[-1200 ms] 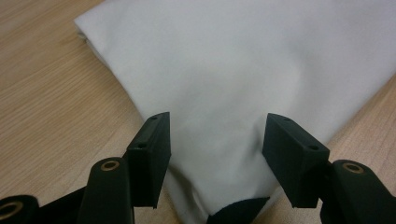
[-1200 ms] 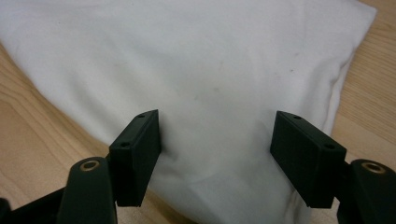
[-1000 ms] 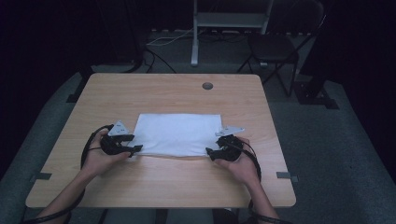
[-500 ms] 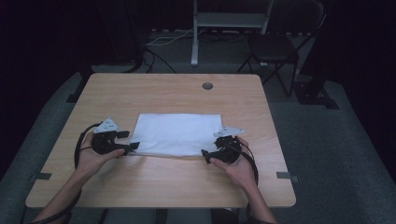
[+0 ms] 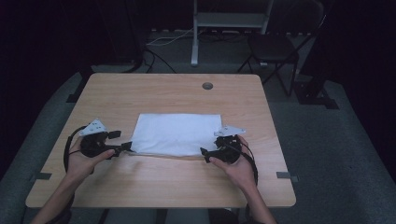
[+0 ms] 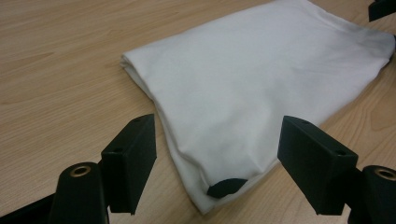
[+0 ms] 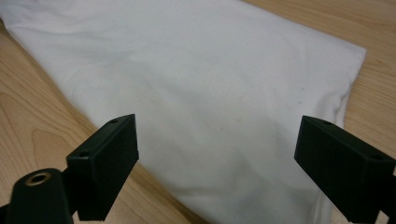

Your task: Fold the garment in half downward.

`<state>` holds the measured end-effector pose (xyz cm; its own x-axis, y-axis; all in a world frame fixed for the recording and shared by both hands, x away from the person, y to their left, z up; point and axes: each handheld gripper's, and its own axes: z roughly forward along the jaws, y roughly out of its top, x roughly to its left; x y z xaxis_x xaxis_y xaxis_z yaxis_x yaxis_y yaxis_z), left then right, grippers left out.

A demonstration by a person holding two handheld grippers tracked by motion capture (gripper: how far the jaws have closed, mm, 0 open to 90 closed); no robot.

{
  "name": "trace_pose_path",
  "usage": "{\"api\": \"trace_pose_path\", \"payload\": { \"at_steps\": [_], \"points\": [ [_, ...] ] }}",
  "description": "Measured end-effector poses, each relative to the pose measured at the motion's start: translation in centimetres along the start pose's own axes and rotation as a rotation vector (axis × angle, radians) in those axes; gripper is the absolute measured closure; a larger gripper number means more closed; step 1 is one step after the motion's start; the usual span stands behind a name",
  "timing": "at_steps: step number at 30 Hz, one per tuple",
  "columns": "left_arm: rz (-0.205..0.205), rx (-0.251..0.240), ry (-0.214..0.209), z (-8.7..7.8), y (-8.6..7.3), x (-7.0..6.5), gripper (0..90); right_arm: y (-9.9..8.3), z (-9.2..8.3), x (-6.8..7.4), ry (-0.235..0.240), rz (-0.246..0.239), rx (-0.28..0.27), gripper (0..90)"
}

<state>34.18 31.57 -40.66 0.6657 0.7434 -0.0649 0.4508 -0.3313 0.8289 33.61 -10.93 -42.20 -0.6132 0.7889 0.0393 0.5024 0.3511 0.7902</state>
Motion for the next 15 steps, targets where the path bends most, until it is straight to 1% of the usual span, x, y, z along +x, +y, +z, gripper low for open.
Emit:
{"api": "trace_pose_path", "payload": {
  "at_steps": [2, 5, 7, 10, 12, 15],
  "points": [
    [-0.003, 0.001, 0.009, 0.06, -0.06, 0.11, 27.8, -0.16, -0.06, -0.05, 0.001, 0.007, -0.009, 12.9],
    [-0.004, 0.007, 0.011, 0.27, -0.17, 0.09, 27.8, -0.34, 0.0, -0.09, 0.0, 0.016, -0.012, 12.9],
    [0.002, 0.015, 0.009, 0.45, -0.26, 0.0, 27.8, -0.48, 0.11, -0.13, 0.0, 0.017, -0.014, 12.9],
    [-0.003, 0.011, 0.009, 0.58, -0.32, -0.16, 27.7, -0.56, 0.26, -0.13, 0.003, 0.016, -0.013, 12.9],
    [0.003, 0.014, 0.01, 0.65, -0.33, -0.18, 27.7, -0.53, 0.27, -0.11, 0.003, 0.016, -0.016, 12.9],
    [0.001, 0.016, 0.009, 0.83, -0.34, -0.22, 27.7, -0.47, 0.3, -0.08, 0.005, 0.013, -0.021, 12.9]
  ]
}}
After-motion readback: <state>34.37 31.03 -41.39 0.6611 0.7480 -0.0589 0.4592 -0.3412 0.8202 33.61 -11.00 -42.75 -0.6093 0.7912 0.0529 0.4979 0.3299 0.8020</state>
